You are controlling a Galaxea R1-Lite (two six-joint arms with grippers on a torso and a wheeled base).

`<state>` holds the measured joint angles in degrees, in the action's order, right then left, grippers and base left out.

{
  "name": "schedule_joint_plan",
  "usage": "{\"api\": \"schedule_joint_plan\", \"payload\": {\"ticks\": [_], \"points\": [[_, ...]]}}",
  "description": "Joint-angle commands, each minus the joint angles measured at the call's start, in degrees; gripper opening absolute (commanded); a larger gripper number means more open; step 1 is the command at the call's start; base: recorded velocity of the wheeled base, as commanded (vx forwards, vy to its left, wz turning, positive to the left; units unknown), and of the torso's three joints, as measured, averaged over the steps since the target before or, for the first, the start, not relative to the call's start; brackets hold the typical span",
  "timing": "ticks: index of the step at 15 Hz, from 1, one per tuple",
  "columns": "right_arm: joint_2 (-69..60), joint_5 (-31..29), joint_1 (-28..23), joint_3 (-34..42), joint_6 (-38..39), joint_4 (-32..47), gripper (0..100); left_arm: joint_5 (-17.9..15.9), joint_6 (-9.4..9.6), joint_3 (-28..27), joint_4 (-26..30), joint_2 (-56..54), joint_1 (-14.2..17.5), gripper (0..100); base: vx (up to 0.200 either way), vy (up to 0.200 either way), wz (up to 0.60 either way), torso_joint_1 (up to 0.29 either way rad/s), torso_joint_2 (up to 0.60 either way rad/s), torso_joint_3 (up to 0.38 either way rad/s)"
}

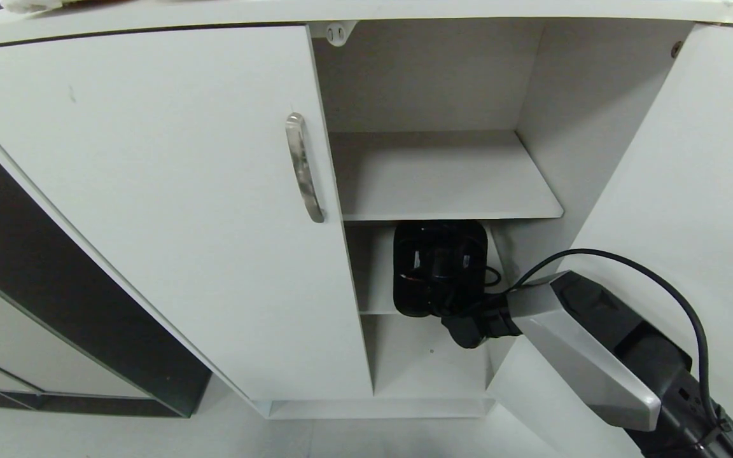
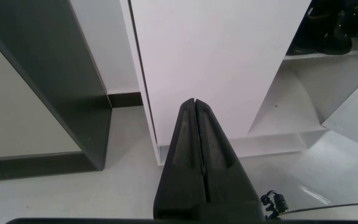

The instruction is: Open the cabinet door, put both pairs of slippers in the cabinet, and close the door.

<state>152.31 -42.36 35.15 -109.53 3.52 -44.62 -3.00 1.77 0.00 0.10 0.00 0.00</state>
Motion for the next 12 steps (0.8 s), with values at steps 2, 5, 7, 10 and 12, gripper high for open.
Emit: {"api": "schedule_joint_plan", "payload": {"ticks": [2, 5, 7, 10, 12], "points": [[0.7, -0.1, -0.2, -0.3, 0.0, 0.0, 0, 0.1, -0.10, 0.0, 0.0, 0.1, 0.0, 0, 0.000, 0.000, 0.00, 0.000, 0.00, 0.000], [1.5, -0.1, -0.2, -0.3, 0.0, 0.1, 0, 0.1, -0.10, 0.0, 0.0, 0.1, 0.0, 0, 0.000, 0.000, 0.00, 0.000, 0.00, 0.000], [1.6, -0.1, -0.2, -0.1, 0.0, 0.1, 0, 0.3, -0.10, 0.0, 0.0, 0.1, 0.0, 0, 0.000, 0.000, 0.00, 0.000, 0.00, 0.000], [1.7, -0.1, -0.3, 0.0, 0.0, 0.1, 100, 0.5, -0.01, 0.0, 0.0, 0.1, 0.0, 0, 0.000, 0.000, 0.00, 0.000, 0.00, 0.000], [1.1, -0.2, -0.1, 1.8, 0.0, -0.1, 100, 0.5, -0.10, 0.0, 0.0, 0.1, 0.0, 0, 0.000, 0.000, 0.00, 0.000, 0.00, 0.000]]}}
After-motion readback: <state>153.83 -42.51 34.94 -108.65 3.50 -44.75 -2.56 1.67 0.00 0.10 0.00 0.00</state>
